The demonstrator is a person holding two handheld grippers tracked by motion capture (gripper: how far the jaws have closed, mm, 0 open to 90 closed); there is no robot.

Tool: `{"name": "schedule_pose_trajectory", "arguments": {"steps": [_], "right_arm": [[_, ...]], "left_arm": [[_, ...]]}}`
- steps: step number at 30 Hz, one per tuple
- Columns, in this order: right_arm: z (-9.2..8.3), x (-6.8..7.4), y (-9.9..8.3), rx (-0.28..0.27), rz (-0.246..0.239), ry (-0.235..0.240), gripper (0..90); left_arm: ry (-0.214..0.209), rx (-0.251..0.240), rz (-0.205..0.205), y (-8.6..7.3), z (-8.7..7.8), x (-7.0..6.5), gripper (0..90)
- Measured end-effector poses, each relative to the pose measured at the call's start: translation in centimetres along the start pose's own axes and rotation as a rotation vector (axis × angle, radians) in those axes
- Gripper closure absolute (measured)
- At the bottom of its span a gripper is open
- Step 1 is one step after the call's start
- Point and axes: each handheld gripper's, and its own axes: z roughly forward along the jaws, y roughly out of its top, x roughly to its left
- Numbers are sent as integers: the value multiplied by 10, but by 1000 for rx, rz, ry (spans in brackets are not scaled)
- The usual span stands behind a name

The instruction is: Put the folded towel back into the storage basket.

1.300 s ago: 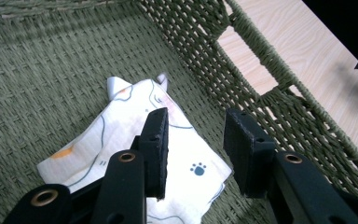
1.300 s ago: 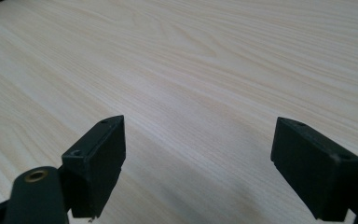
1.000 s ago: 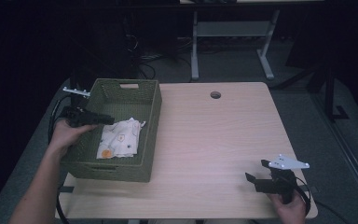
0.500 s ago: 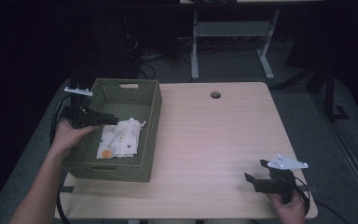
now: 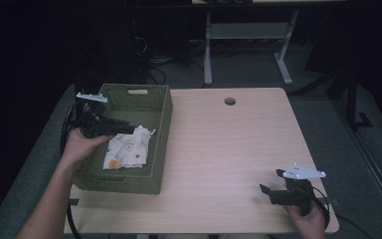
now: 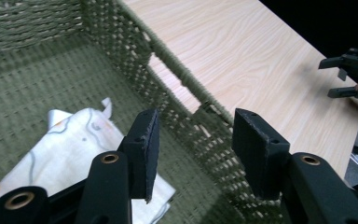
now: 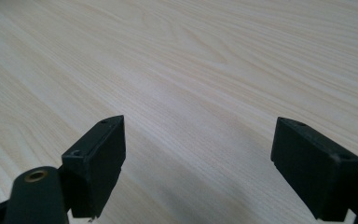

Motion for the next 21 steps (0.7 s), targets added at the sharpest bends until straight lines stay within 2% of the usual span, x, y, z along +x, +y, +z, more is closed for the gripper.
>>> {"name": "schedule_pose_trajectory", "arguments": {"steps": [8, 11, 18, 21], "right_arm": [[-1, -2, 1, -2, 8, -4, 155], [-2, -3, 1, -7, 13, -1, 152], [-6, -4, 1, -23, 1, 7, 148], [-9, -6, 1, -37, 11, 12, 145]], "left_arm": [[10, 5, 20, 6, 9, -24, 471], [9, 8, 20, 7, 12, -29, 449], [13, 20, 26, 10, 27, -45, 418], [22, 20, 29, 12, 33, -54, 394]]}}
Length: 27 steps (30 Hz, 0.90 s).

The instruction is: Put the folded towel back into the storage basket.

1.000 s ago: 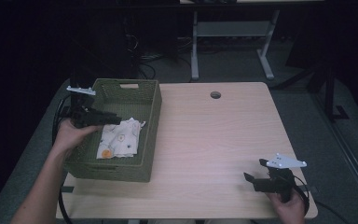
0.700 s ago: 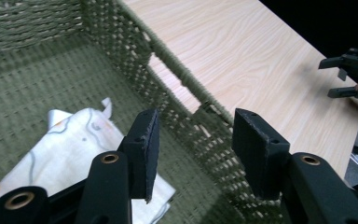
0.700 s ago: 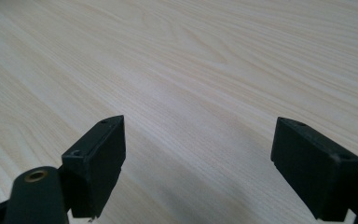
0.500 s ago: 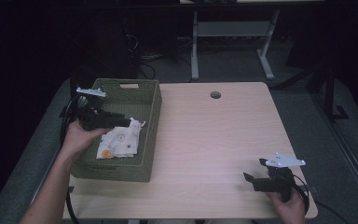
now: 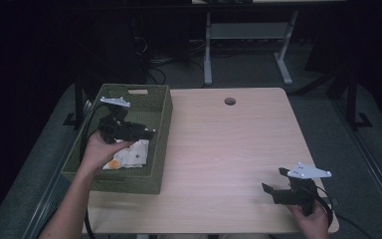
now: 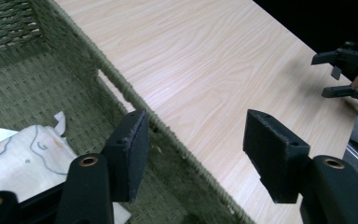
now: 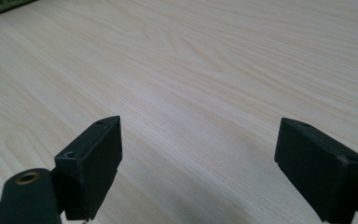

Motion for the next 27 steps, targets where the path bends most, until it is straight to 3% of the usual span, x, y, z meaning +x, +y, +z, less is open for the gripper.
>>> {"name": "schedule_pose_trajectory", "arguments": {"steps": [14, 27], "right_arm": [[-4, -7, -5, -16, 28, -5, 144], [-5, -3, -6, -17, 18, -6, 145]], "left_arm": [[-1, 17, 23, 9, 24, -32, 321], [-16, 34, 47, 15, 53, -57, 287]]}}
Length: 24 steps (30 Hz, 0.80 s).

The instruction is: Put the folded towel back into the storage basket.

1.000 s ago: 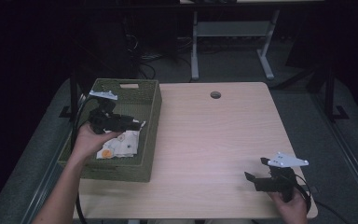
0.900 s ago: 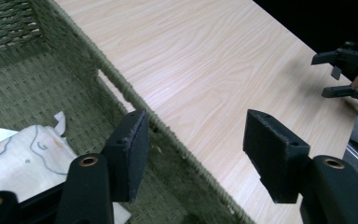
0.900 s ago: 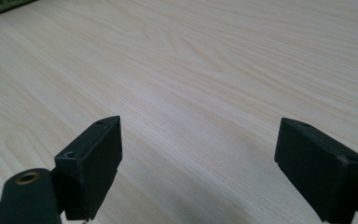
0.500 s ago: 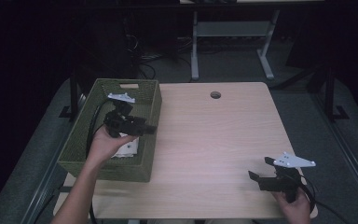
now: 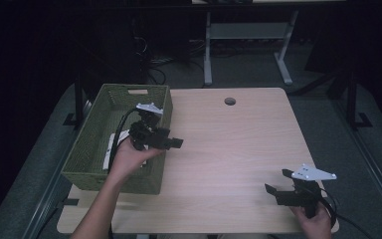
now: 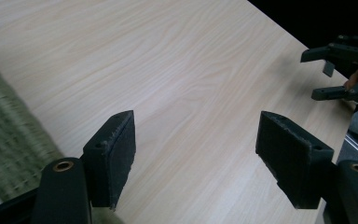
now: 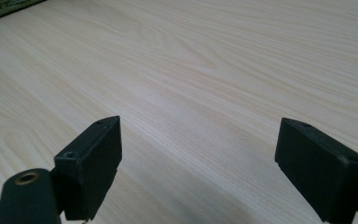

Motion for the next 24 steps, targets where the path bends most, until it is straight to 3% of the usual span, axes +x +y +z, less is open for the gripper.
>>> {"name": "schedule_pose_trajectory", "arguments": {"steps": [8, 14, 19, 24], "right_arm": [[-4, -1, -1, -7, 11, -4, 145], [-5, -2, -2, -6, 15, -8, 145], [-6, -1, -2, -13, 11, -13, 145], [-7, -2, -2, -16, 10, -19, 145]], "left_arm": [[-25, -11, 17, 5, 16, -18, 287], [-38, 9, 38, 4, 26, -27, 280], [-52, -12, 39, 4, 29, -34, 277], [-71, -5, 69, 3, 35, -44, 272]]}}
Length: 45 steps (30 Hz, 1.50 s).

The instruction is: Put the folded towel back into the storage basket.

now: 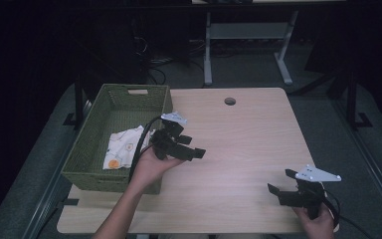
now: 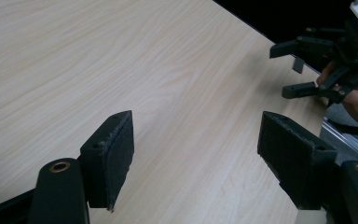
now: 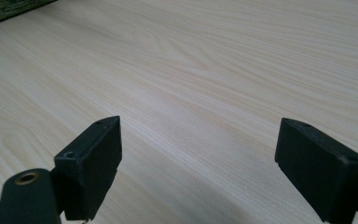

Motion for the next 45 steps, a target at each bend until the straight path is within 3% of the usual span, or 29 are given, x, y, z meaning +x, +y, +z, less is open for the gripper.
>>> {"name": "schedule_pose_trajectory", "arguments": {"steps": [7, 24, 45], "right_arm": [[-1, 0, 0, 0, 1, -5, 145], [1, 1, 0, 7, -4, -3, 145], [2, 3, 1, 16, -17, 1, 145]], "left_arm": [[-31, -3, 6, -3, 9, -7, 271], [-15, 15, 17, -17, 31, -20, 263], [-48, 11, 10, -42, 54, -36, 254]]}}
